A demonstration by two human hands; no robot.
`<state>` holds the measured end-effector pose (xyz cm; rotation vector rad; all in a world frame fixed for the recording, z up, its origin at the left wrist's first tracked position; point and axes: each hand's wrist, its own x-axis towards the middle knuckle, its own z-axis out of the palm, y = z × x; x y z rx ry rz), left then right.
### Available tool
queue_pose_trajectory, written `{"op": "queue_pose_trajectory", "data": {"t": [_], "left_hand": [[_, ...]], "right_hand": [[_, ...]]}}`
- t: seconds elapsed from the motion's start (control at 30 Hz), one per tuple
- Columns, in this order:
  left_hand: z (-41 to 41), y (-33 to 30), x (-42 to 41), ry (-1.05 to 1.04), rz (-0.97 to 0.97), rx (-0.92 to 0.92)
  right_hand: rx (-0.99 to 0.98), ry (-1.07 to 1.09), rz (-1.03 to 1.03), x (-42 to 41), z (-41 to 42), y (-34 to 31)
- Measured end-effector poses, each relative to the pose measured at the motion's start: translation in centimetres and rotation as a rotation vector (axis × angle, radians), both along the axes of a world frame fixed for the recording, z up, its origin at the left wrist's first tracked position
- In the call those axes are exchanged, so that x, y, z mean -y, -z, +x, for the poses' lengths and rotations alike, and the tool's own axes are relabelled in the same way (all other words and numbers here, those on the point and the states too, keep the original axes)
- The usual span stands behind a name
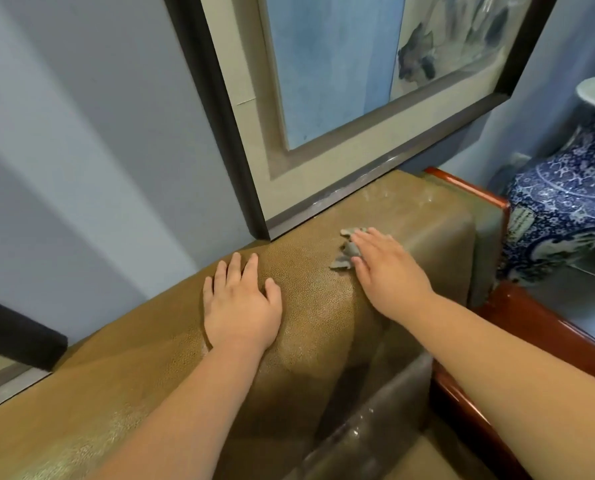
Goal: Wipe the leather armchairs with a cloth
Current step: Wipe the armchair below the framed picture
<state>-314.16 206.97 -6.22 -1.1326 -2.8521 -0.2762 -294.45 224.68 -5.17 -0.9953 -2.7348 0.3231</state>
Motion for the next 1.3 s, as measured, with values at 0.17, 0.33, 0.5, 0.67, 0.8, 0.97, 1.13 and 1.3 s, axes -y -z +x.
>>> {"op": "queue_pose_trajectory", "data": {"t": [0.17, 0.33, 0.5, 0.67, 0.8, 0.97, 1.13, 1.3], "left_hand": [[-0.3, 0.0, -1.0, 0.017, -0.026, -0.020], [-0.7, 0.5, -1.1, 0.020, -0.012, -0.030], [-0.9, 0.7, -1.4, 0.028, -0.009, -0.037], [-1.3, 0.2, -2.3, 0.095, -0.022, -0.049], [-1.4, 0.3, -2.3, 0.093, -0.009, -0.044], [-1.4, 0.4, -2.3, 0.093, 0.014, -0.033], [-1.4, 0.5, -2.6, 0.089, 0.000, -0.053], [-1.6, 0.8, -2.4, 0.087, 0.014, -0.060]], "right_hand": [[-0.045, -0.035, 0.070, 3.2, -5.1, -1.4], [0.003, -0.295, -0.081, 1.2, -5.8, -1.6], [0.110, 0.142, -0.038, -6.4, -5.2, -3.1], [0.106, -0.295, -0.102, 2.2, -8.8, -1.5], [0.116, -0.161, -0.073, -4.8, -6.4, -2.4], [0.119, 0.076, -0.072, -7.7, -6.5, -2.8], [0.108, -0.321, -0.071, -2.5, -7.4, -2.0], [0.084, 0.063, -0.063, -13.5, -2.5, -3.0]]}}
